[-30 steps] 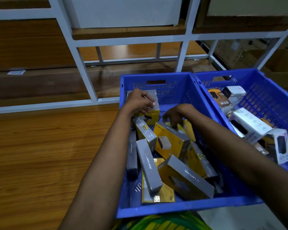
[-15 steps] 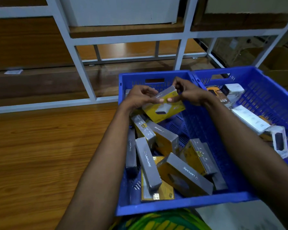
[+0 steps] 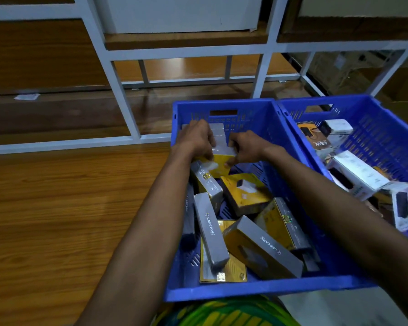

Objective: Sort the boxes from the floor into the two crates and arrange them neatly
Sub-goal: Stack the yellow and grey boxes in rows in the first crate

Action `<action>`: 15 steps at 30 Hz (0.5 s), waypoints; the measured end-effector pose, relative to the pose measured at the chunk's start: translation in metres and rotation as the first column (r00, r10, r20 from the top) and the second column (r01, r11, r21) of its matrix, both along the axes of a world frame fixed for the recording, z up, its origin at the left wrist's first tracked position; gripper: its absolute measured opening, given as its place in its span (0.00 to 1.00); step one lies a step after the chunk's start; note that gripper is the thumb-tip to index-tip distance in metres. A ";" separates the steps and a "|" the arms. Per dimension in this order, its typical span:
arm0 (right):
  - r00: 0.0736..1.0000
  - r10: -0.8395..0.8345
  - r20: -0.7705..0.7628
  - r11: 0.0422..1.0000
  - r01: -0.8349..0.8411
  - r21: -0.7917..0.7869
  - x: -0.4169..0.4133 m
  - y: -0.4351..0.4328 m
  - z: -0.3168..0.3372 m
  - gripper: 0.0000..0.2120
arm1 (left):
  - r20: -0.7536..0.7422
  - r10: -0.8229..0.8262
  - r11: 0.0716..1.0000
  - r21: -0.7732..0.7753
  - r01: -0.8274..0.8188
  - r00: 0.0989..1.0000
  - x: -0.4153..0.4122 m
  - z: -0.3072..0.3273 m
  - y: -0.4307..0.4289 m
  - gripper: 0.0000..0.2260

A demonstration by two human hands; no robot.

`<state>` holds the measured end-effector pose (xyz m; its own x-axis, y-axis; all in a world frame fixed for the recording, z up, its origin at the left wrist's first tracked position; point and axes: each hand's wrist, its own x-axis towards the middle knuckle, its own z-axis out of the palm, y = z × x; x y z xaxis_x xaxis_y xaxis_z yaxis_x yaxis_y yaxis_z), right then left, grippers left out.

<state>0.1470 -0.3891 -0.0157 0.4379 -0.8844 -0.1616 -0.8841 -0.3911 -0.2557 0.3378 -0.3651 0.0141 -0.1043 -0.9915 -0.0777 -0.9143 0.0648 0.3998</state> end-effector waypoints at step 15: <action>0.831 -0.535 0.151 0.836 0.496 0.234 0.029 0.021 -0.012 0.30 | 0.336 -0.063 0.992 -0.082 0.096 0.940 -0.036 -0.017 0.006 0.12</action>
<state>0.1761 -0.3684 -0.0275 -0.0342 -0.9546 -0.2961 -0.8642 0.1771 -0.4710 0.3013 -0.3591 -0.0033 -0.1676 -0.9855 -0.0268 -0.9842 0.1656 0.0627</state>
